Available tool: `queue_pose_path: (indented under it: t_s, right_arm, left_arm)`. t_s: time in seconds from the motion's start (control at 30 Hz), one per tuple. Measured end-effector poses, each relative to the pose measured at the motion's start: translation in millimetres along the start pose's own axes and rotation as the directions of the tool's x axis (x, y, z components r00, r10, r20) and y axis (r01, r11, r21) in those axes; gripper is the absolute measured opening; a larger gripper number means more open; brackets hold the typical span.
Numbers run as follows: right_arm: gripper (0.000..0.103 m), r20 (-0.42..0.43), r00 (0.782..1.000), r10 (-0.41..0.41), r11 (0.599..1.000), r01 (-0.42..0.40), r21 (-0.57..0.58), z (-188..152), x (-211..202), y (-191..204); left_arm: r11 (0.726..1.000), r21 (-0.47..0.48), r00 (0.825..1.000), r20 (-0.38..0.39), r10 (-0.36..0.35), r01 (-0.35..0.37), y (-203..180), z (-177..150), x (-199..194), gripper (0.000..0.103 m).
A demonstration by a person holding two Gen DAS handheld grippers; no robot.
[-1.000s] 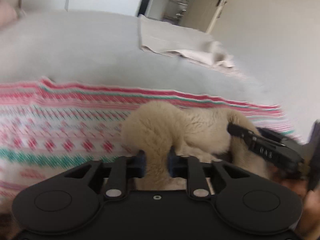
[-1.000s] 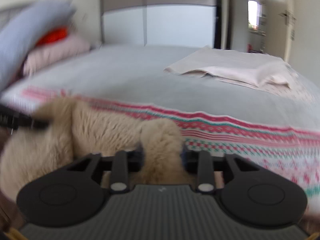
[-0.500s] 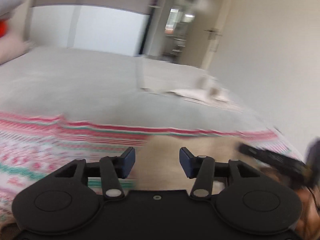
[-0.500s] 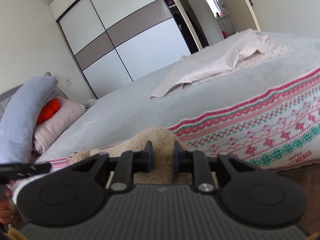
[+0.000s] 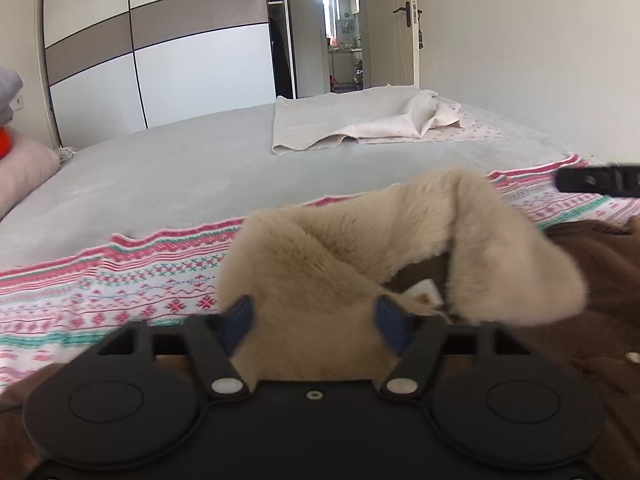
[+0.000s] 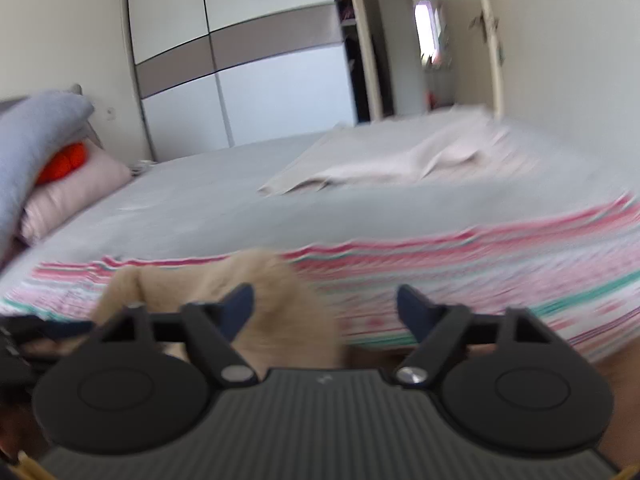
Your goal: Fold large clothes
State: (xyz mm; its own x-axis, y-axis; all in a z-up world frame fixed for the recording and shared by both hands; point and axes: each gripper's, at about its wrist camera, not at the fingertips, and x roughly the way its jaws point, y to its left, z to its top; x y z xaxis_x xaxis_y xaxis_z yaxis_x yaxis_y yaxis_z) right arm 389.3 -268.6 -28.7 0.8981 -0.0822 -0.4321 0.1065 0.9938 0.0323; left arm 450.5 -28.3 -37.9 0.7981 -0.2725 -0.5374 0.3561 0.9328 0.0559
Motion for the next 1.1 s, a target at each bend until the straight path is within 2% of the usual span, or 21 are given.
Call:
queue_pose_path:
  t_s: [0.03,0.1,0.2,0.23,0.33,0.4,0.5,0.53,0.57,0.63,0.7,0.73,0.8,0.87,0.93,0.97,1.0,1.07,1.1]
  right_arm:
    - [0.083,-0.018,0.999,-0.048,0.999,0.047,-0.024,1,-13,-9]
    - [0.084,-0.055,0.987,-0.149,0.988,0.146,-0.060,0,-40,-29]
    - [0.087,-0.107,0.952,-0.286,0.958,0.280,-0.069,-13,-78,-64]
    - [0.087,-0.127,0.943,-0.308,0.951,0.303,-0.055,-18,-88,-75]
    - [0.087,-0.202,0.925,-0.322,0.944,0.330,0.004,-38,-109,-105]
    - [0.087,-0.258,0.905,-0.338,0.936,0.353,0.010,-52,-110,-118]
    - [0.086,-0.301,0.861,-0.411,0.901,0.434,0.009,-69,-104,-133]
    - [0.085,-0.306,0.855,-0.418,0.893,0.448,0.031,-72,-104,-141]
    - [0.080,-0.301,0.860,-0.411,0.891,0.450,0.069,-75,-107,-149]
    - [0.063,-0.300,0.857,-0.419,0.877,0.467,0.112,-77,-109,-160]
    - [0.022,-0.293,0.845,-0.447,0.870,0.487,0.080,-78,-109,-164]
    - [0.014,-0.292,0.843,-0.451,0.867,0.492,0.081,-76,-112,-166]
    - [0.010,-0.256,0.859,-0.443,0.868,0.483,0.116,-60,-127,-167]
    - [0.010,-0.163,0.880,-0.447,0.876,0.467,0.117,-36,-156,-161]
    - [0.010,-0.063,0.872,-0.485,0.868,0.489,0.088,-7,-189,-156]
    - [0.009,-0.023,0.862,-0.507,0.858,0.507,0.074,7,-205,-157]
    - [0.009,0.001,0.841,-0.541,0.839,0.540,0.060,20,-217,-161]
    - [0.009,0.021,0.789,-0.614,0.789,0.613,0.032,37,-234,-176]
    - [0.009,0.013,0.757,-0.654,0.757,0.654,0.015,42,-238,-187]
  left_arm:
    - [1.000,-0.003,1.000,0.006,-0.008,0.008,-2,1,-12,0.081]
    - [0.999,-0.025,1.000,0.005,-0.026,0.026,-4,3,-39,0.081]
    - [0.994,-0.081,0.997,-0.010,-0.073,0.072,-12,-2,-76,0.082]
    - [0.990,-0.101,0.995,-0.012,-0.095,0.093,-13,-5,-88,0.083]
    - [0.979,-0.145,0.989,-0.028,-0.145,0.140,-23,-17,-121,0.094]
    - [0.973,-0.158,0.984,-0.030,-0.174,0.168,-32,-30,-140,0.095]
    - [0.971,-0.162,0.982,-0.036,-0.186,0.178,-50,-52,-157,0.095]
    - [0.971,-0.160,0.981,-0.051,-0.188,0.178,-57,-60,-158,0.095]
    - [0.972,-0.154,0.979,-0.071,-0.189,0.177,-63,-69,-158,0.095]
    - [0.976,-0.141,0.979,-0.097,-0.178,0.163,-73,-84,-157,0.095]
    - [0.979,-0.130,0.979,-0.114,-0.170,0.155,-82,-97,-154,0.095]
    - [0.981,-0.122,0.978,-0.123,-0.166,0.151,-86,-102,-153,0.095]
    - [0.987,-0.086,0.981,-0.126,-0.147,0.137,-93,-112,-151,0.095]
    - [0.991,-0.046,0.985,-0.111,-0.130,0.125,-98,-117,-152,0.095]
    - [0.992,-0.037,0.986,-0.106,-0.126,0.123,-99,-117,-153,0.095]
    - [0.991,-0.041,0.986,-0.105,-0.127,0.124,-99,-116,-153,0.095]
    - [0.991,-0.049,0.986,-0.104,-0.129,0.125,-98,-116,-153,0.095]
    - [0.989,-0.068,0.985,-0.102,-0.137,0.130,-96,-115,-153,0.095]
    - [0.988,-0.072,0.985,-0.102,-0.141,0.134,-97,-116,-154,0.095]
